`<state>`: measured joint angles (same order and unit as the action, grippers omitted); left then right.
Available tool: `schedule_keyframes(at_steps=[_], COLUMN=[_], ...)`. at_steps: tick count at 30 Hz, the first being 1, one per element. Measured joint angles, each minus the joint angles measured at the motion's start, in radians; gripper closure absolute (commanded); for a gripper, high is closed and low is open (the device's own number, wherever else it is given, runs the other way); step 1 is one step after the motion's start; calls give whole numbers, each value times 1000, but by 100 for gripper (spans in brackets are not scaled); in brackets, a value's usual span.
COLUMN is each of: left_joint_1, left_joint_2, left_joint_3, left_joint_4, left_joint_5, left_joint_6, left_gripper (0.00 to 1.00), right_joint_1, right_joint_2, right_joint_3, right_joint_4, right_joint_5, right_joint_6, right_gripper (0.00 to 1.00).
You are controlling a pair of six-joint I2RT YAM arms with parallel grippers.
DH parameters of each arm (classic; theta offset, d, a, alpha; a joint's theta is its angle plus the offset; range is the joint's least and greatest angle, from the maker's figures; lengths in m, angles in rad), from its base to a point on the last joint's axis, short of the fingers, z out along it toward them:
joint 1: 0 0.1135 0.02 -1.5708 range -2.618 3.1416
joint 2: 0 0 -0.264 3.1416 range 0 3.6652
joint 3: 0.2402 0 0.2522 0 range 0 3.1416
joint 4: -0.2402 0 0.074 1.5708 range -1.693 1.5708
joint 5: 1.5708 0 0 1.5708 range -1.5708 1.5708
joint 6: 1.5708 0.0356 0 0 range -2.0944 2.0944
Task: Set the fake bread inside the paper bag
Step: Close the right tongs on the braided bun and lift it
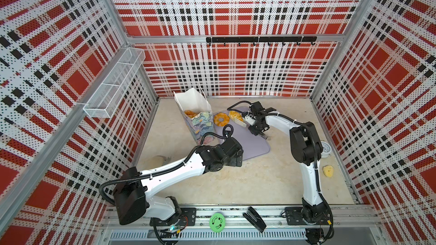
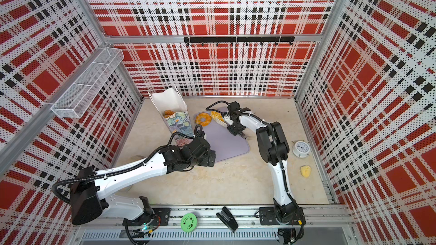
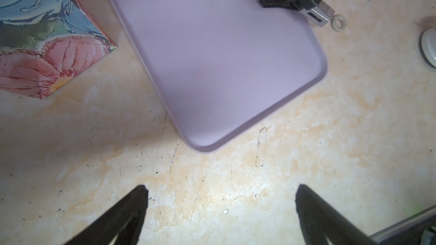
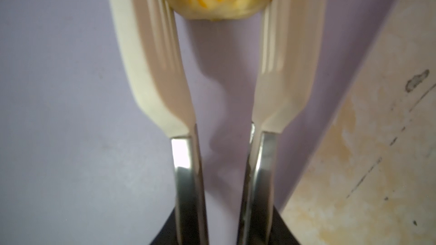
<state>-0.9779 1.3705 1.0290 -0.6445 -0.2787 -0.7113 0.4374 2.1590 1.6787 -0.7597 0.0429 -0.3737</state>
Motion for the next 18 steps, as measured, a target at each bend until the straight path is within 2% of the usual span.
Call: schedule_keyframes(at_steps=[9,18], left_joint_1=[0,0], left_joint_2=[-24,-46], left_joint_3=[-15,-14], left_joint_4=[-7,-19], left_joint_5=[-18,-44], left_joint_6=[-4,5], left_gripper=[1,1], right_joint_1=[0,0], right_joint_2=[-182,-300], right_joint_3=[-182,-287], right_joint_4=[-26,-30], right_joint_5=[-9,-30], right_joint_6=[64,130], right_gripper=[72,73])
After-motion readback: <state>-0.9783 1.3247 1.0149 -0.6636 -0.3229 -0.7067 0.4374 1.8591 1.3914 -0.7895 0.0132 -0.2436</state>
